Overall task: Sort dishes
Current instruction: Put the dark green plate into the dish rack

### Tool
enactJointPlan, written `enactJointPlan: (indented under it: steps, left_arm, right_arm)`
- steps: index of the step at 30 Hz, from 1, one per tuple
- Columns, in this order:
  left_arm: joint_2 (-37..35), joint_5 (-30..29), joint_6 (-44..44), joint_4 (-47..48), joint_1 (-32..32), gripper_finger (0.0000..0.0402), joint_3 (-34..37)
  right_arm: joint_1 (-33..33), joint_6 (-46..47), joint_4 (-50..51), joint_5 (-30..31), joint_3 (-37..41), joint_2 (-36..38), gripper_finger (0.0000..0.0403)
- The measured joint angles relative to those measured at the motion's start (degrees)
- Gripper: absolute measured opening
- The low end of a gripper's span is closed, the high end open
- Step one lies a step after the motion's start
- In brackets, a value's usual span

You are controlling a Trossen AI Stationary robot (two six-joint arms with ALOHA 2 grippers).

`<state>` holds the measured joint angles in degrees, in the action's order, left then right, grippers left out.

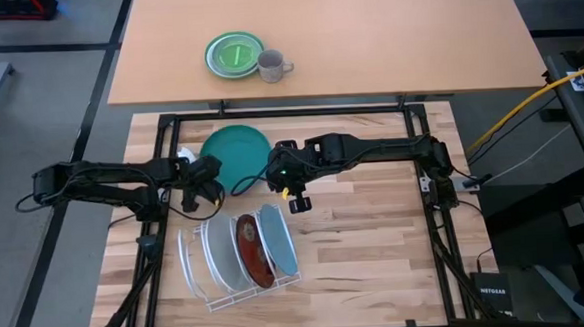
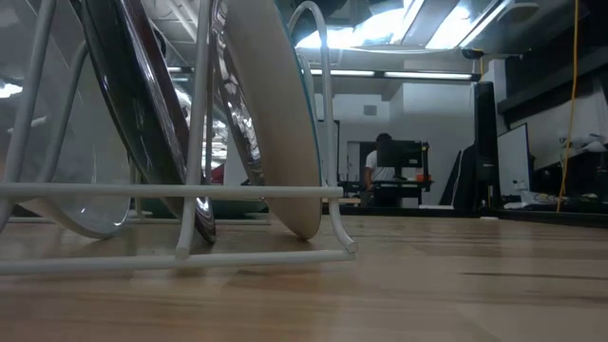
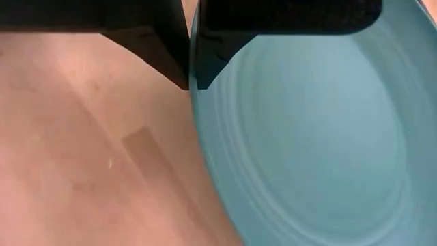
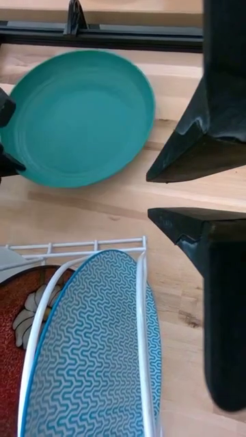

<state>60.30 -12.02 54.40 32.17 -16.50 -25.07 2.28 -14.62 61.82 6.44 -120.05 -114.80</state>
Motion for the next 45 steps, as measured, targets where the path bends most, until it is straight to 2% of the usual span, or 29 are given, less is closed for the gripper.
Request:
enactJointPlan:
  steps: [9,12,18,27,32,36,45]
  left_arm:
    - [-2.2,0.01,-3.31,3.83,0.05,0.0003,-8.09]
    - [-3.89,0.03,-3.39,8.82,0.09,0.0002,-12.51]
    - [-7.46,-0.12,-4.7,19.98,0.05,0.0001,-21.68]
    - [-9.36,0.82,-9.84,37.25,1.23,0.0001,-34.42]
    - [-9.34,5.47,-13.57,44.54,3.82,0.0,-39.66]
    - [-9.34,9.18,-17.17,46.87,6.29,0.0,-42.87]
    - [-8.78,14.37,-20.5,48.79,12.47,0.0,-44.46]
  right_arm:
    - [0.0,0.01,0.15,-0.16,0.0,0.0,0.0074]
    - [0.0,0.0,0.23,-1.5,0.0,0.0,0.0074]
    - [0.93,-0.94,0.08,-0.4,0.0,-0.02,0.0074]
    - [5.46,-13.25,-3.88,4.68,0.0,-0.02,0.0074]
    - [8.09,-15.88,-11.44,12.29,0.0,-0.02,0.0074]
    - [8.72,-15.93,-17.06,18.26,0.0,-0.02,0.0074]
    - [7.33,-20.22,-22.64,18.17,0.0,-0.02,0.0074]
